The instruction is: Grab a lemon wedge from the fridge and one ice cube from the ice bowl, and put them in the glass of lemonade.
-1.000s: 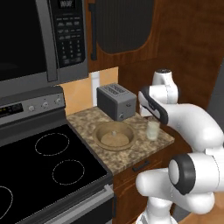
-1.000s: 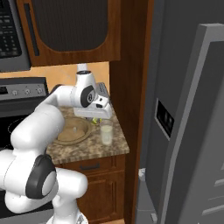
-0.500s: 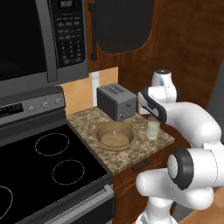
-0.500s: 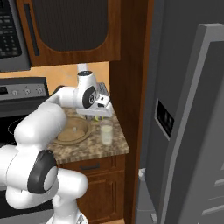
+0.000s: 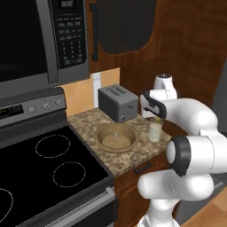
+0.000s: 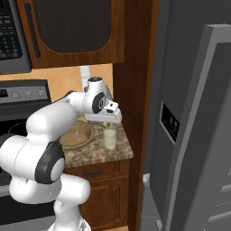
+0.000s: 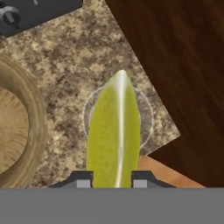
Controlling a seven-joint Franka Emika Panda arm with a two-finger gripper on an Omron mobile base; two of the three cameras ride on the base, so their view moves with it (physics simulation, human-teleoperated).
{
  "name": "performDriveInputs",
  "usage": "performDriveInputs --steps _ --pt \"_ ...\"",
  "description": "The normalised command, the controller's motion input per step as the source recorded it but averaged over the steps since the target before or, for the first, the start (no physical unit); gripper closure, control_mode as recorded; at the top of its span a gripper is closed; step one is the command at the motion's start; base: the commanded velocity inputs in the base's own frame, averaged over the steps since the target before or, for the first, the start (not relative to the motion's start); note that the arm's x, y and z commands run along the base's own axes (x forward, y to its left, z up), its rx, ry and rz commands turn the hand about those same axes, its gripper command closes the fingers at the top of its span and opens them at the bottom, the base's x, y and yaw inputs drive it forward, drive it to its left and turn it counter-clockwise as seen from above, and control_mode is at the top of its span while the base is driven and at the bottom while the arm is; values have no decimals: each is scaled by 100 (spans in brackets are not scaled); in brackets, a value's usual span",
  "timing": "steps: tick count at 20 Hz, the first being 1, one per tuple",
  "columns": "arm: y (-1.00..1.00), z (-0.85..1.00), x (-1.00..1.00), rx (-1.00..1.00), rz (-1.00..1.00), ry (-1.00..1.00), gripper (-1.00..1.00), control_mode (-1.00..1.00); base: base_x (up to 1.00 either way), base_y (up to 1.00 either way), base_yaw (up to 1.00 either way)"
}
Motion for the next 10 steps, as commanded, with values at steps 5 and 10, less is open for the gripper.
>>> performDriveInputs --steps 5,10 --pt "0 -4 24 0 0 0 100 -100 0 0 0" --pt "0 -16 11 0 0 0 100 -100 0 0 0"
